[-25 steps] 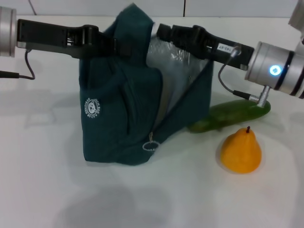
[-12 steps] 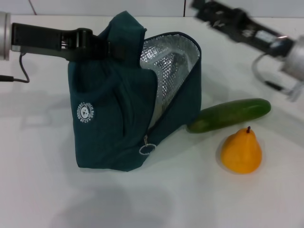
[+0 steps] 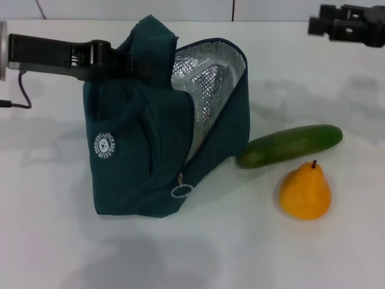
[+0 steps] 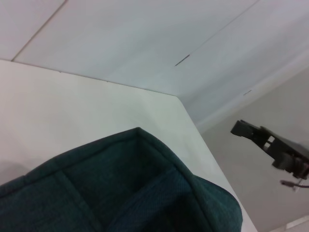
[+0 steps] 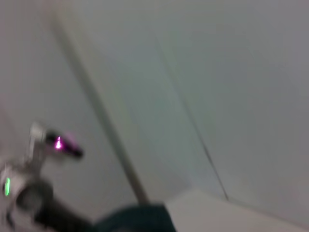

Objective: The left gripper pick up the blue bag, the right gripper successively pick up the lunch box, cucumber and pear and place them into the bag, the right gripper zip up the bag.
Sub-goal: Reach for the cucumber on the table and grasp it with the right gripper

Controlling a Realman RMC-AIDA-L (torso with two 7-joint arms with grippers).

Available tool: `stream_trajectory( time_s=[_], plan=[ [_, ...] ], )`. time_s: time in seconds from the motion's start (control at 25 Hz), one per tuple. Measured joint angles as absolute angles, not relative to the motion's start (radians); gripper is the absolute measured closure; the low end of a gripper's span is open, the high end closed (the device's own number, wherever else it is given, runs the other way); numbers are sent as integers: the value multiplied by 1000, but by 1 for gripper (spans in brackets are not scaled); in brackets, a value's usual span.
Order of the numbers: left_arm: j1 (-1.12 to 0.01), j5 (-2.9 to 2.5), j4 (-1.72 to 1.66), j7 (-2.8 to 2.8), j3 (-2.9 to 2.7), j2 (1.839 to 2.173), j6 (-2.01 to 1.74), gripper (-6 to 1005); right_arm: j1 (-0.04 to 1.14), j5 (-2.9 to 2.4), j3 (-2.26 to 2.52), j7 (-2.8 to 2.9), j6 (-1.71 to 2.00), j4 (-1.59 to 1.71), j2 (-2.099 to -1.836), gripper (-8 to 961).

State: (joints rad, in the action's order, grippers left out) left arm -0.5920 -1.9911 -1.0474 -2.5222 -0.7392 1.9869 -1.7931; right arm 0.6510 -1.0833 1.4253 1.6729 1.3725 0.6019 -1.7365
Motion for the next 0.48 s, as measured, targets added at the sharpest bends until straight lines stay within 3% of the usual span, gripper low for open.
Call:
stream_trajectory(
  time_s=[0.12, 0.48],
  plan=[
    [-592, -1991, -1047, -2521, -739, 1987, -1793, 959, 654, -1346, 1316, 1732, 1398, 729, -1734, 97],
    [-596, -1992, -1043, -2519, -739, 1986, -1789, 959, 794, -1948, 1187, 1744, 1536, 861, -1777, 148]
  ],
)
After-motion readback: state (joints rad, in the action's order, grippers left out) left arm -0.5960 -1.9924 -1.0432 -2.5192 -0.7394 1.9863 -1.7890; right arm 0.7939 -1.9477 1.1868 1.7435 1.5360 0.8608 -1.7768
